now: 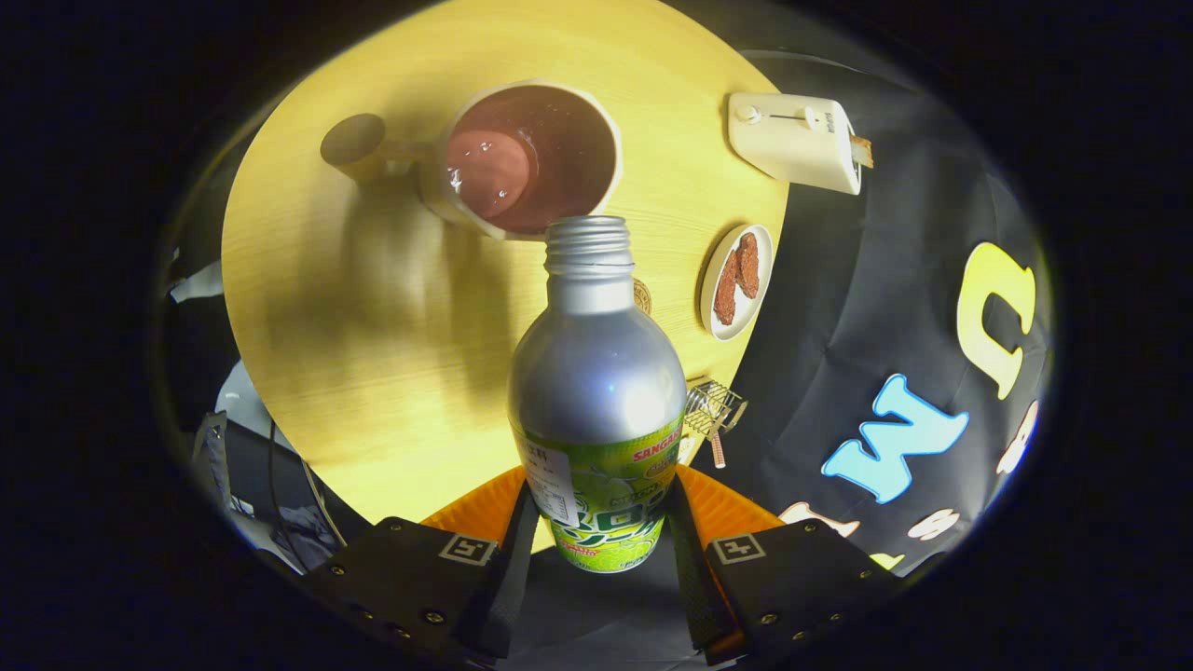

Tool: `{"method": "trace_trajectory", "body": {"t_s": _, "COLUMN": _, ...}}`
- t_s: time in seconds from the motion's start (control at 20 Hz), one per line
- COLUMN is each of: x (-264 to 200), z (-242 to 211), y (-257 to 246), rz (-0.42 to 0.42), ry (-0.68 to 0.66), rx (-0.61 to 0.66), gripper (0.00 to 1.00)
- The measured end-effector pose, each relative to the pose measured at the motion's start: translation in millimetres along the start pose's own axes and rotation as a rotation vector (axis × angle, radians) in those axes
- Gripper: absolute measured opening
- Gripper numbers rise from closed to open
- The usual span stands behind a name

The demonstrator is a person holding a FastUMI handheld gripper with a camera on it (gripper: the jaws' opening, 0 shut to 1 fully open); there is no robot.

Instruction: Take the bottle from table, then pour the juice into the cup, finally place the bottle on the coaster

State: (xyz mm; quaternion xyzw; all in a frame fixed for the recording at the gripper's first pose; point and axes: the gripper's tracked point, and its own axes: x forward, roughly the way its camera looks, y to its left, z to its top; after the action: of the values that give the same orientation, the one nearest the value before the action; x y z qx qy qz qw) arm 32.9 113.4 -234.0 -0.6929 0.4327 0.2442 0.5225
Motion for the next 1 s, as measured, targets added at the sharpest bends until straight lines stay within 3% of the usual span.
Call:
{"method": "trace_trajectory", "body": {"t_s": 0.6, "x": 14.8, "z": 14.9, "y": 49.0, "rz": 0.294, "ry": -0.307, "rx": 0.418, "gripper": 0.69}}
{"method": "trace_trajectory", "body": {"t_s": 1.0, "x": 22.4, "z": 24.3, "y": 64.9, "rz": 0.446, "ry": -0.473, "rx": 0.711, "gripper": 0.69}}
